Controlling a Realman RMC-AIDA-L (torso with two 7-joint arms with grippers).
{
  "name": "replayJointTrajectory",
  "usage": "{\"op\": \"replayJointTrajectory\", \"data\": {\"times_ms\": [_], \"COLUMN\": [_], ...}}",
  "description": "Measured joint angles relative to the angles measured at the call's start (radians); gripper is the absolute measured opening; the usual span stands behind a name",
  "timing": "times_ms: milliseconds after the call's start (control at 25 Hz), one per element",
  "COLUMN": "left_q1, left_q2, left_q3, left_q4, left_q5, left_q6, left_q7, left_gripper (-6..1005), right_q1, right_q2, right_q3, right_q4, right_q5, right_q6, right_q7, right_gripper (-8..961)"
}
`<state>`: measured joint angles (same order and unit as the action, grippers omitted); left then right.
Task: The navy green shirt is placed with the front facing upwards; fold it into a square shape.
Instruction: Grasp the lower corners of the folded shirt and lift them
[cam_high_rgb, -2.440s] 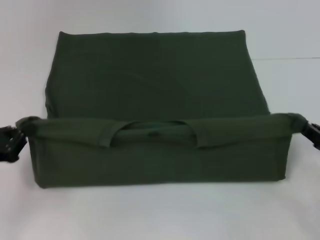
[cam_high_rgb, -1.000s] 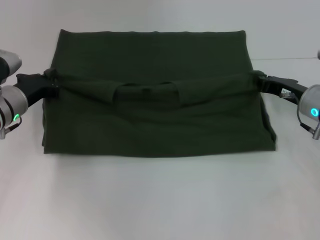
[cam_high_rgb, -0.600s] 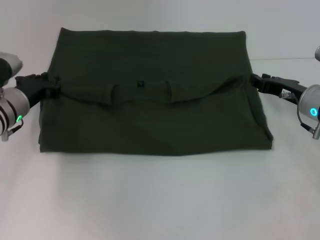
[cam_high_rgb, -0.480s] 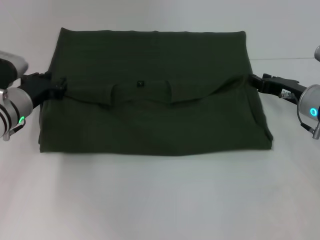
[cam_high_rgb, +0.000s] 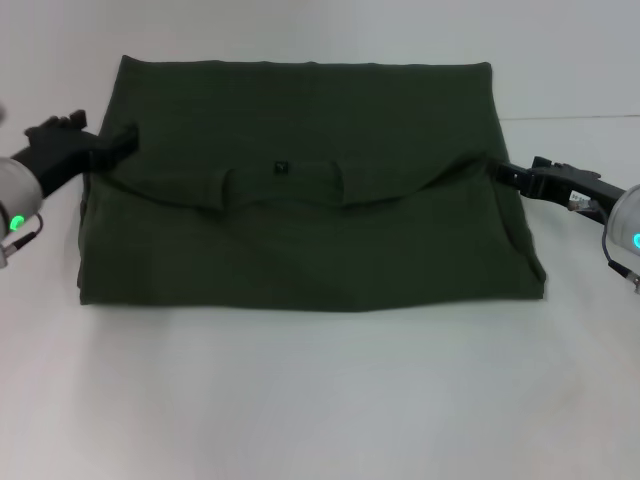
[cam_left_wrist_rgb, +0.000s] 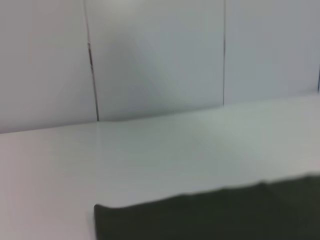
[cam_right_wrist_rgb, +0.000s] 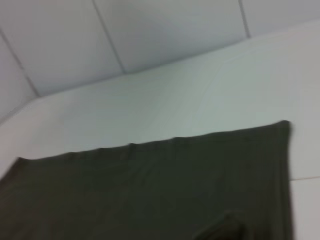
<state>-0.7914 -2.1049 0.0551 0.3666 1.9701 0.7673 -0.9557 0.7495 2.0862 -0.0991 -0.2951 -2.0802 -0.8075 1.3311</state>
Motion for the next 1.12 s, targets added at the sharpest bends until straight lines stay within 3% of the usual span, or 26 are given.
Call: {"op": "replayJointTrajectory", "data": {"times_ms": [200,440,600,760,1000,1120], "left_q1": [0.052,0.164,0.23,0.276,0.313,0.295], "left_q2": [0.039,0.045,0.044,0.07,0.073,0.078], "left_q3": [0.013,0.127,0.119,0.127,0.132,0.147], "left_q4": [0.035,0.182,0.244,0.274,0.325,0.317], "left_q5": [0.016,0.045,0.042,0.073,0.18,0.26], "left_q6": [0.156,0.373,0.576,0.722,0.857,0.837], "left_q7": [-0.268,-0.612,-0.625,-0.616,-0.444,-0.418], "left_gripper": [730,749,748,748,749,749], "right_q1": [-0.045,-0.105,-0.137,-0.156,-0.166,-0.167], "right_q2": [0.0,0.0,0.0,-0.001,0.0,0.001], "right_q3": [0.0,-0.002,-0.002,-0.008,-0.016,-0.019], "right_q4": [-0.035,-0.067,-0.077,-0.084,-0.086,-0.081], "right_q5": [0.001,0.013,0.014,0.013,0.013,0.011], "right_q6": [-0.136,-0.316,-0.398,-0.435,-0.455,-0.468], "right_q7": [-0.006,-0.037,-0.06,-0.061,-0.075,-0.084], "right_gripper": [836,838,838,837,836,836]}}
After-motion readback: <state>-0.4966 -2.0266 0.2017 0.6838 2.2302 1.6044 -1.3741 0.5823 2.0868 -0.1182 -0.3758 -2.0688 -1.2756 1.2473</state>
